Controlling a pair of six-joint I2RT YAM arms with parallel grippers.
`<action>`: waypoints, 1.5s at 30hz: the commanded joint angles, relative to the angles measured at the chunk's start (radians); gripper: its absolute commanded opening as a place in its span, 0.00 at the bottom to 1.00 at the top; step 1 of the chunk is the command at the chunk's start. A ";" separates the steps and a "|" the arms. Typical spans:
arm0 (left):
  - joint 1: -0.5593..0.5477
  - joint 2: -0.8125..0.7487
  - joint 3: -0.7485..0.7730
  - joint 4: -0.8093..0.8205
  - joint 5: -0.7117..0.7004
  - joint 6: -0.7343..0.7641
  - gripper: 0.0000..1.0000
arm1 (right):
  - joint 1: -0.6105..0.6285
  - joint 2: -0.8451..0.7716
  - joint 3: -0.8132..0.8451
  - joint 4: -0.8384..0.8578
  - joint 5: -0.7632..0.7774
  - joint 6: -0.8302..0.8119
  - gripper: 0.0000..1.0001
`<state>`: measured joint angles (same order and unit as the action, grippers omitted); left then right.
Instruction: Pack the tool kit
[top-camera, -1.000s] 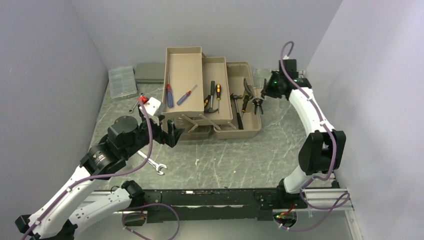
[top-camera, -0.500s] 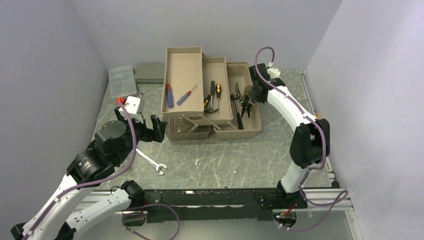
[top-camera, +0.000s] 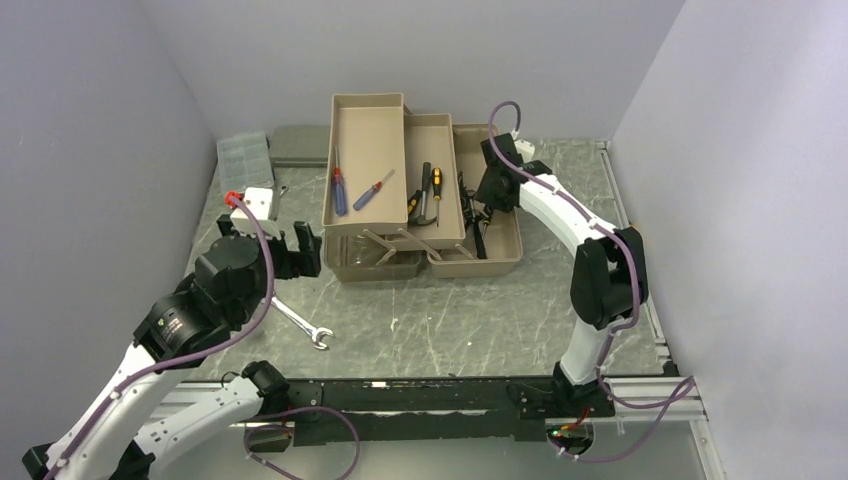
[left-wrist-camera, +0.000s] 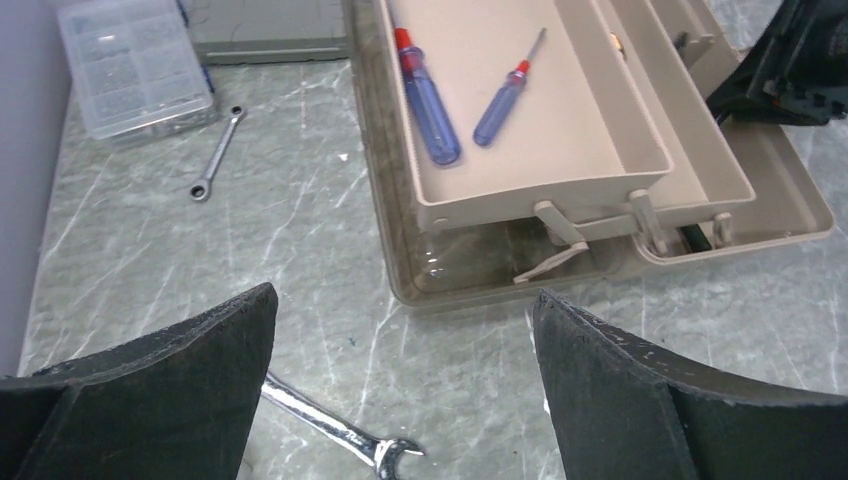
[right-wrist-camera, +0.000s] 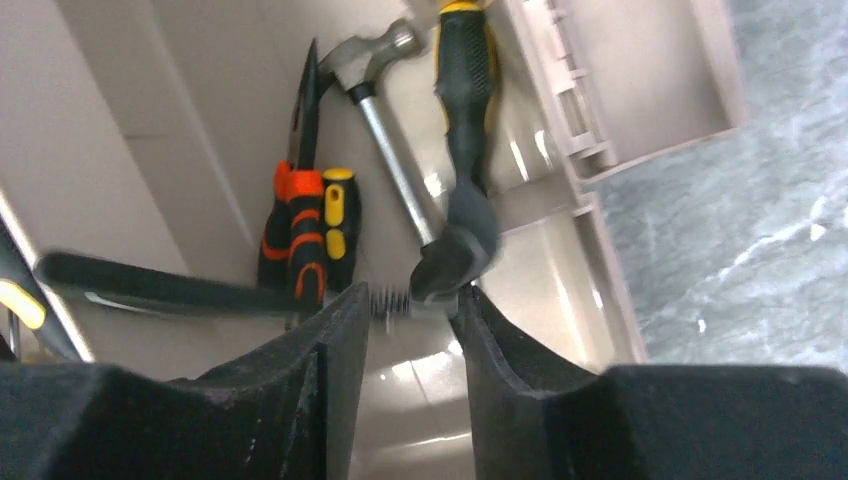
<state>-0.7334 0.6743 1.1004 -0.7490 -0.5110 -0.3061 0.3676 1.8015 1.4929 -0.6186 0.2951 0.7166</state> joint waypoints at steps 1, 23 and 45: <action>0.029 -0.003 0.051 -0.031 -0.092 -0.023 0.99 | 0.028 -0.027 0.001 0.083 -0.110 -0.048 0.46; 0.787 0.281 0.031 0.113 0.797 -0.146 0.99 | -0.058 -0.315 -0.078 0.087 -0.172 -0.233 0.51; 0.969 0.654 -0.159 0.485 1.179 -0.250 0.93 | -0.348 -0.564 -0.468 0.270 -0.462 -0.252 1.00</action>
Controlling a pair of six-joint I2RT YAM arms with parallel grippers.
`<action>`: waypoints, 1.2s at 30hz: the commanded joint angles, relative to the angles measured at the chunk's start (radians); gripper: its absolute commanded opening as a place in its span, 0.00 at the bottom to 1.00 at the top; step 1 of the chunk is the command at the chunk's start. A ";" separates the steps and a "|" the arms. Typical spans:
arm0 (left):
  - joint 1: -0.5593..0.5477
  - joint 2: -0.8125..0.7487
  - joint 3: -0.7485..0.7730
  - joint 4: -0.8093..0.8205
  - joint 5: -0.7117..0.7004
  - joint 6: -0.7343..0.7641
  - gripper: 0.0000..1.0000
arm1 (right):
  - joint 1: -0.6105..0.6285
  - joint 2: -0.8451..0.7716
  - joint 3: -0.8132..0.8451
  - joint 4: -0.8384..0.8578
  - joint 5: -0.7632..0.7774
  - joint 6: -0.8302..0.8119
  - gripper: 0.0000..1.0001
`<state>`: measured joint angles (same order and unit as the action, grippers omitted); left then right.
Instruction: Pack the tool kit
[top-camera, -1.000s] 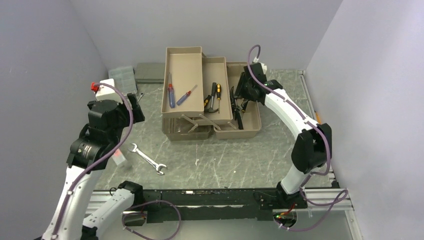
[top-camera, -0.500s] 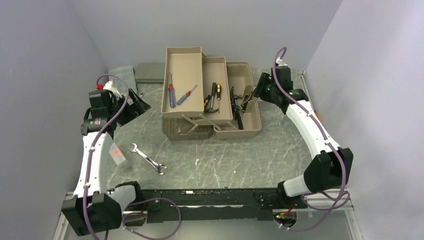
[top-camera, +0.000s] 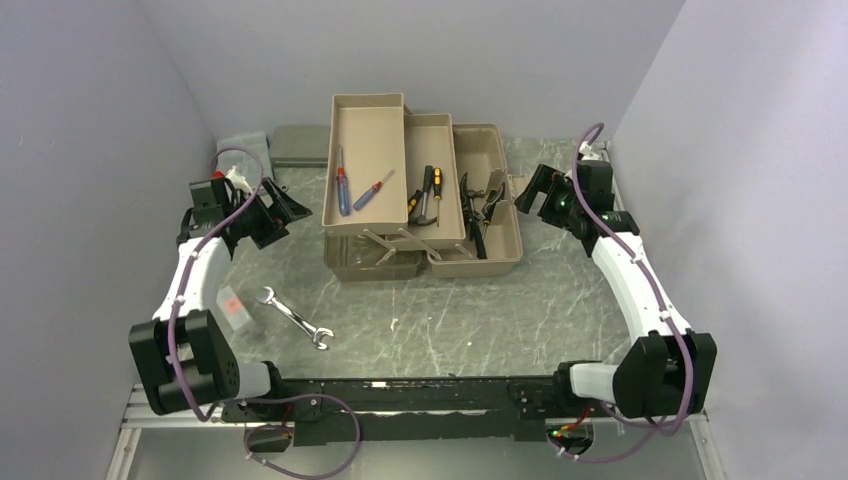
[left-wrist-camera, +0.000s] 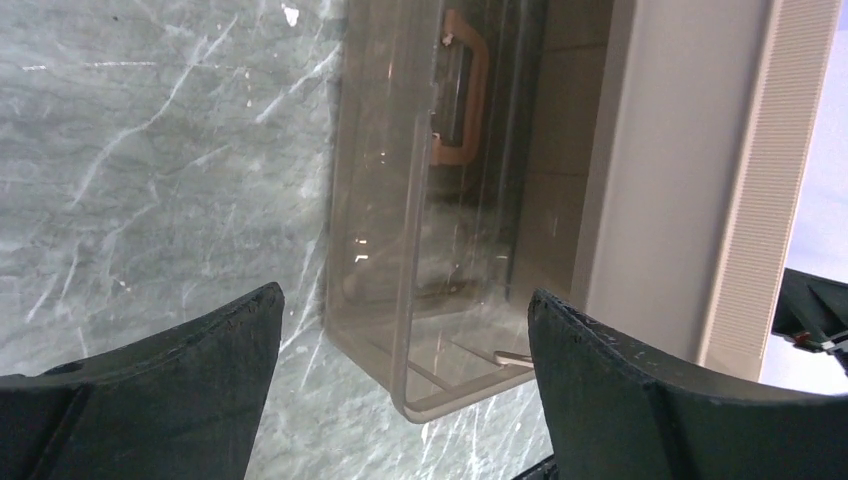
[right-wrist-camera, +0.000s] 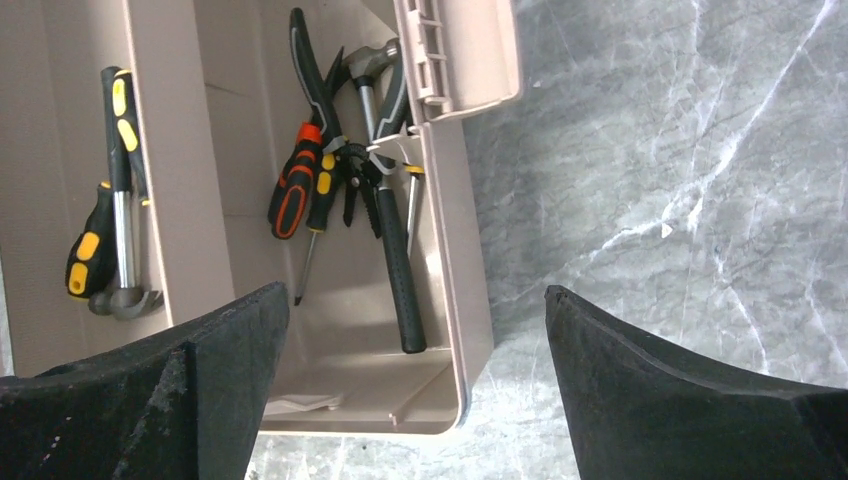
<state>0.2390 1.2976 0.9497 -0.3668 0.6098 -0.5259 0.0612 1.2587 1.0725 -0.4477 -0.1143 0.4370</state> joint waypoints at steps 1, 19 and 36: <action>-0.005 0.043 -0.009 0.108 0.052 -0.035 0.92 | -0.055 -0.016 -0.064 0.119 -0.078 0.042 1.00; -0.200 0.244 0.097 0.061 -0.237 -0.024 0.58 | -0.106 0.155 -0.116 0.282 -0.265 0.094 0.95; -0.336 0.238 0.116 0.015 -0.457 0.033 0.24 | -0.105 0.221 -0.162 0.303 -0.309 0.090 0.86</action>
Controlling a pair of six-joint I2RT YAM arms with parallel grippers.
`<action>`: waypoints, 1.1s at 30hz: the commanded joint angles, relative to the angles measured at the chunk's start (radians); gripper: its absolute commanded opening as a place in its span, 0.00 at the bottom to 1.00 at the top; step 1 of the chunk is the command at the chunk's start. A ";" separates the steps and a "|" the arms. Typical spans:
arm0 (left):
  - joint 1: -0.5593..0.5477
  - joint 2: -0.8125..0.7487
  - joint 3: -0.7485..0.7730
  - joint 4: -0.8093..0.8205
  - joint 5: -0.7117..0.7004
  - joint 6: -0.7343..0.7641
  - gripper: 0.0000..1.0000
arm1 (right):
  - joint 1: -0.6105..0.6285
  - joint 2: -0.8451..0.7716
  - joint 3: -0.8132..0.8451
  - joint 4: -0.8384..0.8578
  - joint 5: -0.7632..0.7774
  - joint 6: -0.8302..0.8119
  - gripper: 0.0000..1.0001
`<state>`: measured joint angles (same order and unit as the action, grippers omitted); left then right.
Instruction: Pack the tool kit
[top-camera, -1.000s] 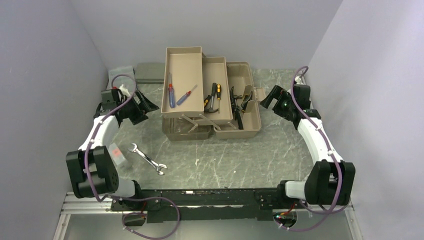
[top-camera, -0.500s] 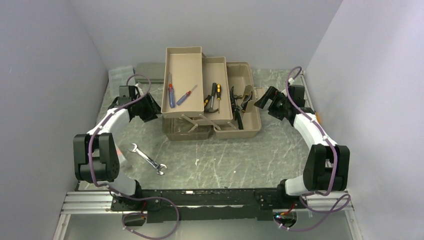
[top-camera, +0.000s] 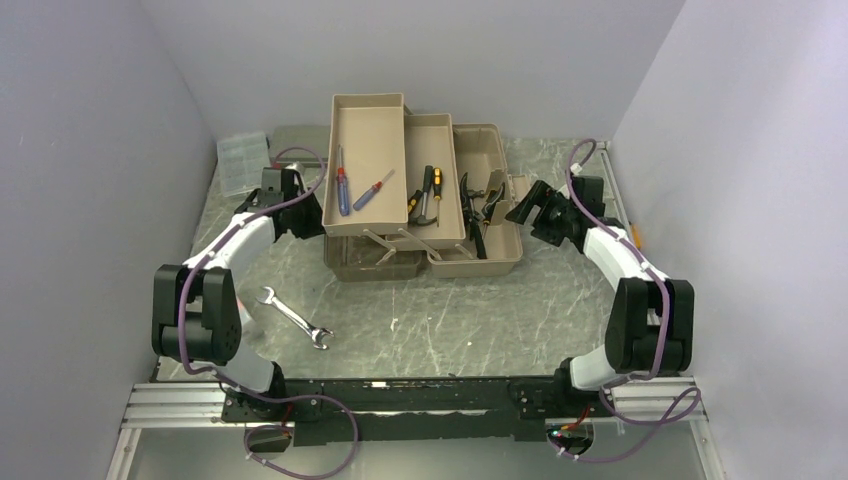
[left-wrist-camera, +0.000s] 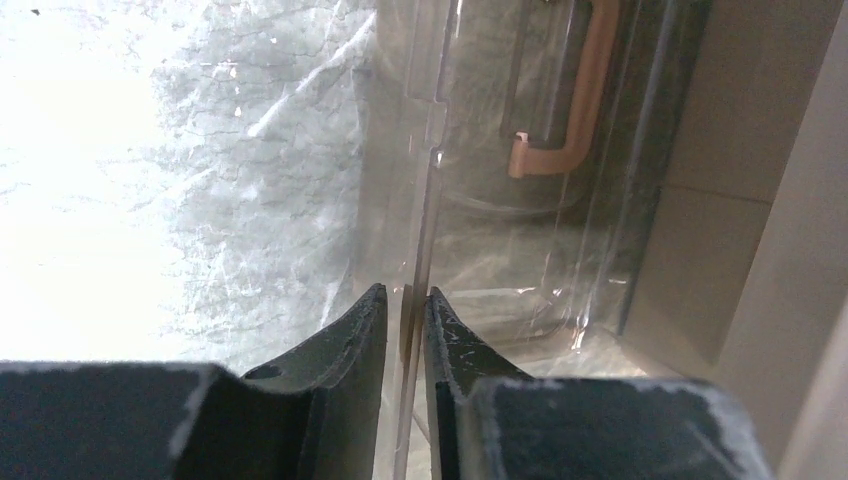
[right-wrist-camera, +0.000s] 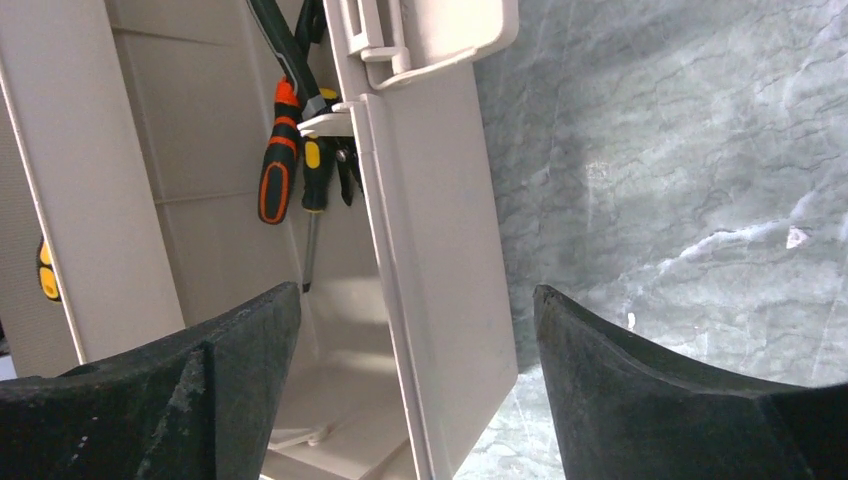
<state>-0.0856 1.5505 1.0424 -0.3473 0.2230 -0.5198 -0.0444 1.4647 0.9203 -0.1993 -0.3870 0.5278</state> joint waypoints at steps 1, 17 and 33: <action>-0.014 -0.010 0.025 -0.006 -0.076 0.028 0.22 | 0.003 0.014 -0.012 0.052 -0.034 -0.003 0.84; -0.083 -0.010 0.038 -0.015 -0.237 0.054 0.00 | 0.038 -0.001 -0.047 0.017 -0.002 -0.031 0.77; -0.233 -0.100 0.272 -0.236 -0.650 0.159 0.00 | 0.038 0.006 -0.058 0.021 -0.005 -0.025 0.76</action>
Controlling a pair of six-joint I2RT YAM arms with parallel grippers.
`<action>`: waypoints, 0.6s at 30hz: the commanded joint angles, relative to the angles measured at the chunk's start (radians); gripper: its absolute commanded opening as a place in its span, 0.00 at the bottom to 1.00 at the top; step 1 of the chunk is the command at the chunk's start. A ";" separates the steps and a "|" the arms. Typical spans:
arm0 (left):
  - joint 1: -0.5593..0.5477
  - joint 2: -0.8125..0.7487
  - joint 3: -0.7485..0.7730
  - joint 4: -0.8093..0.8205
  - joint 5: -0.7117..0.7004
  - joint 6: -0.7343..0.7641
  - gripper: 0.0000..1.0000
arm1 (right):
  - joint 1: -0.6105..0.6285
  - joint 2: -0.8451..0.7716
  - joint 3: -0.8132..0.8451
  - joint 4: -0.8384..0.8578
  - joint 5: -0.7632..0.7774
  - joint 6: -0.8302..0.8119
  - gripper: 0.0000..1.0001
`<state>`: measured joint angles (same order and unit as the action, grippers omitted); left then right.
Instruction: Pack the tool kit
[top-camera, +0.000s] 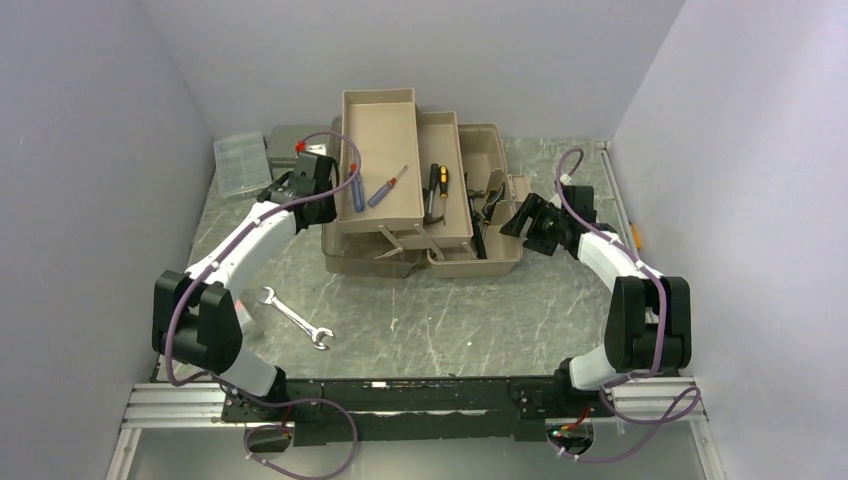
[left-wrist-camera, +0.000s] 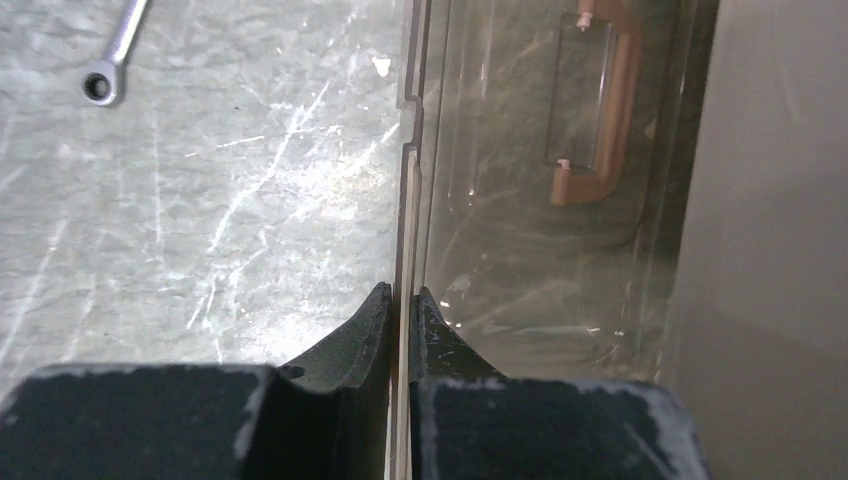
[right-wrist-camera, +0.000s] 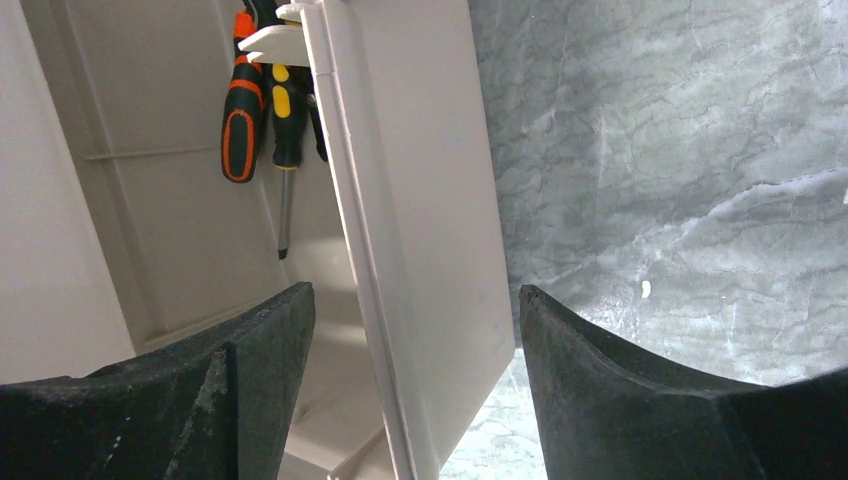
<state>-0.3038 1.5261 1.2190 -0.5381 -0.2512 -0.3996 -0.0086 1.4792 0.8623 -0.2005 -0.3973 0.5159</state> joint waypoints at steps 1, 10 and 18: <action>-0.020 -0.075 0.102 -0.049 -0.184 0.043 0.00 | 0.015 -0.006 0.000 0.021 0.005 -0.014 0.75; -0.138 -0.055 0.230 -0.106 -0.417 0.137 0.00 | 0.033 -0.007 -0.010 0.030 -0.010 -0.010 0.74; -0.268 -0.014 0.357 -0.125 -0.640 0.244 0.00 | 0.085 -0.019 -0.025 0.047 -0.023 0.012 0.69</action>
<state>-0.5388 1.5196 1.4803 -0.6834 -0.6239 -0.2607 0.0441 1.4792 0.8459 -0.1967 -0.4057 0.5186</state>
